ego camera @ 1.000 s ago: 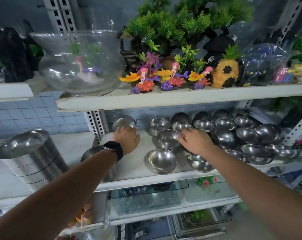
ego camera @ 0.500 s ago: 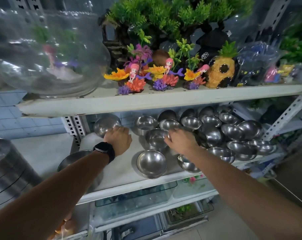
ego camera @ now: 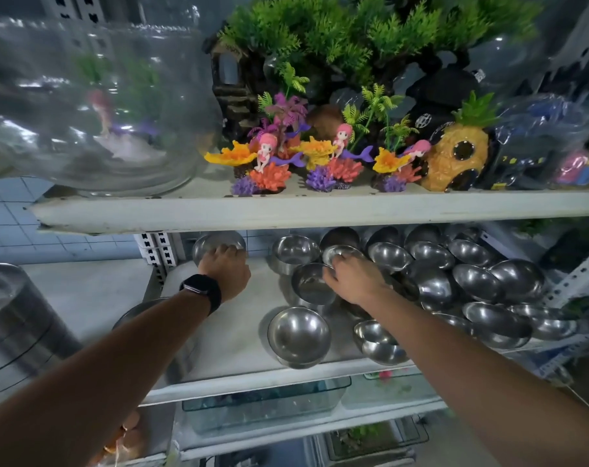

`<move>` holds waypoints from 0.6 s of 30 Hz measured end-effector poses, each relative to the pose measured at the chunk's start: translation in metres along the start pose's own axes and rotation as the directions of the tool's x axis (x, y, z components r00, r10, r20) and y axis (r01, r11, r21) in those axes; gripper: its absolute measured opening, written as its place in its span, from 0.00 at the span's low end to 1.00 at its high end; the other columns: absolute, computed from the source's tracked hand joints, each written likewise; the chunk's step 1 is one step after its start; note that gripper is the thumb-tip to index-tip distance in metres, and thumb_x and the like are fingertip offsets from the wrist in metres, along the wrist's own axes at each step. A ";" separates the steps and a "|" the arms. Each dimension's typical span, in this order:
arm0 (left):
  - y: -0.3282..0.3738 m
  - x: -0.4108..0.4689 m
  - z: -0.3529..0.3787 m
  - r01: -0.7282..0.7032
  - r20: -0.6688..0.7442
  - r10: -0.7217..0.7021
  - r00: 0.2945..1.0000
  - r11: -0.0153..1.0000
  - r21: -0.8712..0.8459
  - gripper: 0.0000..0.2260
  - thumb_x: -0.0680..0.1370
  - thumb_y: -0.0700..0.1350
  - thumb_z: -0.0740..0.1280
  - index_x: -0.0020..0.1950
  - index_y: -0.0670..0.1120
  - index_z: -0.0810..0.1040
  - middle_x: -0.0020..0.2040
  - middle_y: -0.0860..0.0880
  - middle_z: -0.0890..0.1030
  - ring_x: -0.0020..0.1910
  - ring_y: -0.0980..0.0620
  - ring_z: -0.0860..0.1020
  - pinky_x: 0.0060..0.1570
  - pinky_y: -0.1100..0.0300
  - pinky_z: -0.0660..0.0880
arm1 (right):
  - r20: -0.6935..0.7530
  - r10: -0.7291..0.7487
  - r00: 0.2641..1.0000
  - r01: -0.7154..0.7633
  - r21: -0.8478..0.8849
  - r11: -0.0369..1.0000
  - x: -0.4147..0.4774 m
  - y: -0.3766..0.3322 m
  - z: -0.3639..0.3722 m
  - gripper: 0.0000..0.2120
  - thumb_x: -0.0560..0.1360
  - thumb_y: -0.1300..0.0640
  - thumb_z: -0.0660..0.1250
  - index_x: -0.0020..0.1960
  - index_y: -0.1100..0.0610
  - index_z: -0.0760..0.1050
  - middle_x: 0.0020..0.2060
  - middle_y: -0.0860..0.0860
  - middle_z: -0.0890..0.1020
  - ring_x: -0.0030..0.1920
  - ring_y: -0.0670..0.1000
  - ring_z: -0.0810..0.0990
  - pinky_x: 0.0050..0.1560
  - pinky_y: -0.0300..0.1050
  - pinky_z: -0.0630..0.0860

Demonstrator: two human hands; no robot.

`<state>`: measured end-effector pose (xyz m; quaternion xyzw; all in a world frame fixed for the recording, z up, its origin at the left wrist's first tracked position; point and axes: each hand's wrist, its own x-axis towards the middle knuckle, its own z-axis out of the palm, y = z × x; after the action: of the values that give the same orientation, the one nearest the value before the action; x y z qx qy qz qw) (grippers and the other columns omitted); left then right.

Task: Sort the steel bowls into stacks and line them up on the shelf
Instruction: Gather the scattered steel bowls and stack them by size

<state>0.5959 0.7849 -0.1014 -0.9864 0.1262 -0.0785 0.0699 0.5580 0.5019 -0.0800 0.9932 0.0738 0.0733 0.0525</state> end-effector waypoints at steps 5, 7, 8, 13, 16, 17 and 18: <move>0.005 0.006 0.005 0.065 0.064 -0.067 0.996 0.998 0.024 0.19 0.81 0.49 0.57 0.69 0.44 0.74 0.65 0.43 0.77 0.65 0.43 0.74 0.66 0.48 0.69 | 0.021 -0.011 1.000 0.011 0.013 1.000 0.009 0.008 0.012 0.22 0.82 0.42 0.55 0.59 0.58 0.76 0.49 0.56 0.82 0.49 0.57 0.81 0.44 0.49 0.78; 0.003 0.006 0.008 0.133 0.105 -0.129 0.986 0.991 -0.034 0.18 0.81 0.49 0.59 0.68 0.43 0.75 0.66 0.43 0.77 0.66 0.42 0.73 0.67 0.49 0.69 | 0.001 -0.026 1.000 0.026 0.002 1.000 0.014 0.009 0.015 0.21 0.81 0.42 0.56 0.56 0.58 0.77 0.47 0.56 0.82 0.48 0.57 0.81 0.47 0.50 0.79; 0.000 0.005 0.009 0.169 0.127 -0.159 0.979 0.983 -0.069 0.18 0.81 0.49 0.59 0.68 0.43 0.75 0.66 0.42 0.77 0.67 0.42 0.73 0.67 0.49 0.70 | -0.012 -0.031 0.999 0.031 -0.009 0.999 0.016 0.009 0.016 0.21 0.80 0.42 0.57 0.54 0.58 0.77 0.46 0.55 0.82 0.47 0.57 0.81 0.47 0.50 0.78; -0.020 0.003 0.011 0.284 0.148 -0.265 0.953 0.950 -0.130 0.19 0.81 0.48 0.57 0.70 0.45 0.73 0.67 0.42 0.76 0.66 0.42 0.74 0.65 0.47 0.71 | -0.028 -0.050 0.998 0.048 -0.064 0.997 0.026 0.013 0.022 0.18 0.79 0.43 0.59 0.50 0.56 0.78 0.48 0.54 0.83 0.50 0.56 0.81 0.53 0.49 0.74; -0.031 0.005 0.009 0.351 0.132 -0.335 0.933 0.929 -0.122 0.18 0.82 0.48 0.58 0.68 0.42 0.72 0.64 0.41 0.77 0.63 0.42 0.76 0.62 0.48 0.72 | 0.017 -0.047 0.999 0.049 -0.110 0.993 0.030 0.011 0.029 0.21 0.79 0.41 0.58 0.54 0.56 0.79 0.51 0.54 0.82 0.55 0.54 0.79 0.62 0.51 0.71; -0.036 0.007 0.009 0.361 0.124 -0.347 0.930 0.925 -0.118 0.18 0.82 0.48 0.57 0.68 0.42 0.72 0.64 0.41 0.77 0.63 0.42 0.75 0.62 0.48 0.72 | 0.031 -0.050 0.998 0.053 -0.129 0.990 0.032 0.010 0.031 0.21 0.79 0.40 0.57 0.55 0.56 0.79 0.53 0.53 0.82 0.56 0.54 0.79 0.65 0.52 0.69; -0.040 0.008 0.009 0.367 0.118 -0.354 0.928 0.923 -0.112 0.18 0.81 0.49 0.57 0.68 0.42 0.72 0.64 0.41 0.77 0.64 0.41 0.75 0.62 0.47 0.72 | 0.042 -0.054 0.998 0.060 -0.144 0.988 0.034 0.008 0.032 0.22 0.80 0.40 0.57 0.56 0.56 0.79 0.53 0.53 0.82 0.57 0.54 0.78 0.66 0.52 0.67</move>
<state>0.6148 0.8223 -0.1026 -0.9978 -0.0561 -0.0345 -0.0053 0.5969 0.4964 -0.1060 0.9854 0.0957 0.0581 0.1281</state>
